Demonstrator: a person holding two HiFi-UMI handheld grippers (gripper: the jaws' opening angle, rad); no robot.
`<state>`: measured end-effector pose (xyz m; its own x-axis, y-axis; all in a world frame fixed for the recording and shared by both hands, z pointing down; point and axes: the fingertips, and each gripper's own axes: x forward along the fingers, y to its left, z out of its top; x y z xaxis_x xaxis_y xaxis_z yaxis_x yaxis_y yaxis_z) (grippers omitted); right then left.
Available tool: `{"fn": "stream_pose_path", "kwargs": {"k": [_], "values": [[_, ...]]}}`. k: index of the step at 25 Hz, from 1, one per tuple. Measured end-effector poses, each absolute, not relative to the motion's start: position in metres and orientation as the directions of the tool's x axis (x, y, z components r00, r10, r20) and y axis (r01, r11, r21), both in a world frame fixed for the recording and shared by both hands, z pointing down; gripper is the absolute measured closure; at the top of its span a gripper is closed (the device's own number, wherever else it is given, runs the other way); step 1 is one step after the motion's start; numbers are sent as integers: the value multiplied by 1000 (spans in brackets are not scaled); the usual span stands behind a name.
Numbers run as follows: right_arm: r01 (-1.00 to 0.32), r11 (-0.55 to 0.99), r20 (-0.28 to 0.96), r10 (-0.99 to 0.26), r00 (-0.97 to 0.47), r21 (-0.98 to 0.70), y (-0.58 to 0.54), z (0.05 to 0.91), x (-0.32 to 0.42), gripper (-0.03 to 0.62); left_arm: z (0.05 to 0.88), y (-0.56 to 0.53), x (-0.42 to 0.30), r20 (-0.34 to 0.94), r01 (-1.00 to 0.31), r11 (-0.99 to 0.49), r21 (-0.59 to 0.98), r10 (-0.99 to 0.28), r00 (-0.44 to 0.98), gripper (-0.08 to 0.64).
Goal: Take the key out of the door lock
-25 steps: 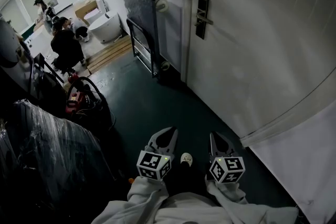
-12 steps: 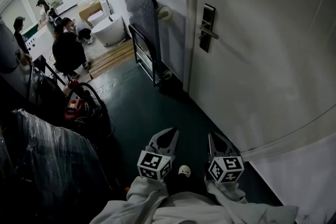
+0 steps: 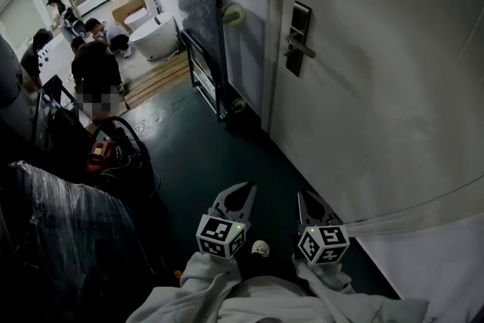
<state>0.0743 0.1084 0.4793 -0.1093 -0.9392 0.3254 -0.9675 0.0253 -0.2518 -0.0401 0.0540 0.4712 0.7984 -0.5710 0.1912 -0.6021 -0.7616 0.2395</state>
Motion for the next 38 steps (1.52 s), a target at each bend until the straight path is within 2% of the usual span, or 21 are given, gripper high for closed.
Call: {"fn": "stream_pose_path", "kwargs": {"k": [18, 38], "values": [[-969, -12, 323, -944, -71, -248, 113, 487, 81, 540, 482, 47, -43, 224, -633, -737, 237, -592, 774, 538], [-982, -6, 308, -950, -53, -188, 8, 481, 117, 541, 484, -63, 3, 174, -605, -753, 259, -580, 796, 538]]}}
